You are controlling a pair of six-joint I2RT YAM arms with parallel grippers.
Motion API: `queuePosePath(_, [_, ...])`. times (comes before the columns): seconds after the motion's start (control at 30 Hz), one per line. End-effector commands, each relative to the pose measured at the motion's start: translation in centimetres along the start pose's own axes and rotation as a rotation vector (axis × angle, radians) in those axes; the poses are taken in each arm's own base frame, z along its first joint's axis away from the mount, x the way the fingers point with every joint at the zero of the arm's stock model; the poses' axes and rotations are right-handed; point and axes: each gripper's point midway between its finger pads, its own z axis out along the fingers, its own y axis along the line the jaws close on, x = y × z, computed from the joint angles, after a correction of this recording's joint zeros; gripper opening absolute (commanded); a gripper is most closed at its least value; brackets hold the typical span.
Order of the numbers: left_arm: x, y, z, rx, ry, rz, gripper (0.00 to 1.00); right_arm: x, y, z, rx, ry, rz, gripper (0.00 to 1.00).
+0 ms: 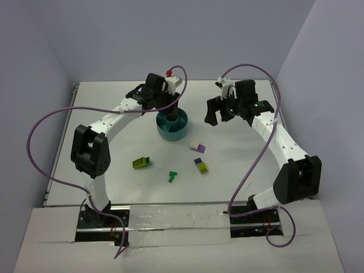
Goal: Sort the legos into containers by color
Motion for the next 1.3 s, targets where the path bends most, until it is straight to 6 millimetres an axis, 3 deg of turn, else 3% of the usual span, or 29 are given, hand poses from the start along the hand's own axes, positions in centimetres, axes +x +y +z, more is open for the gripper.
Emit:
queuePosePath(0.0, [-3.7,-4.5,-4.4,0.229,-0.148,0.185,0.68,0.5,-0.2,0.0,-0.013,-0.013,-0.002,1.0])
queuePosePath(0.13, [-3.8,-6.0,-5.6,0.314,-0.175,0.247,0.8,1.4,-0.7,-0.2,-0.006,-0.008,0.013,1.0])
queuePosePath(0.33, [-1.5,-5.2,-7.1,0.304,-0.135,0.227,0.8,2.1,-0.9,-0.6,0.015,-0.001,-0.003,1.0])
queuePosePath(0.43, [3.6,-2.5,-9.6,0.282,-0.009,0.255,0.85,2.5,-0.8,-0.9,0.017,0.003,-0.014,1.0])
queuePosePath(0.47, [4.8,-0.6,-10.6,0.264,0.012,0.258,0.91,2.4,-0.7,-1.0,0.014,0.001,-0.02,1.0])
queuePosePath(0.57, [10.0,1.1,-13.8,0.293,0.123,0.324,0.95,2.5,-0.2,-1.1,-0.009,-0.002,-0.027,1.0])
queuePosePath(0.6, [11.5,2.6,-14.9,0.277,0.135,0.364,0.96,2.6,-0.2,-1.0,-0.012,-0.006,-0.024,1.0])
queuePosePath(0.7, [15.6,3.5,-16.4,0.277,0.211,0.408,0.96,2.6,0.4,-0.8,-0.042,-0.018,-0.016,1.0])
queuePosePath(0.77, [17.8,3.4,-16.5,0.285,0.236,0.441,0.95,2.4,0.8,-0.8,-0.061,-0.026,-0.011,1.0])
queuePosePath(0.93, [20.9,2.5,-15.7,0.33,0.236,0.455,0.95,2.0,1.5,-0.9,-0.074,-0.035,-0.025,1.0])
queuePosePath(1.13, [21.6,3.4,-13.8,0.305,0.226,0.434,0.95,2.1,1.9,-0.9,-0.086,-0.027,-0.035,1.0])
queuePosePath(1.27, [20.6,4.2,-12.6,0.271,0.196,0.449,0.95,2.1,1.9,-0.7,-0.085,-0.022,-0.034,1.0])
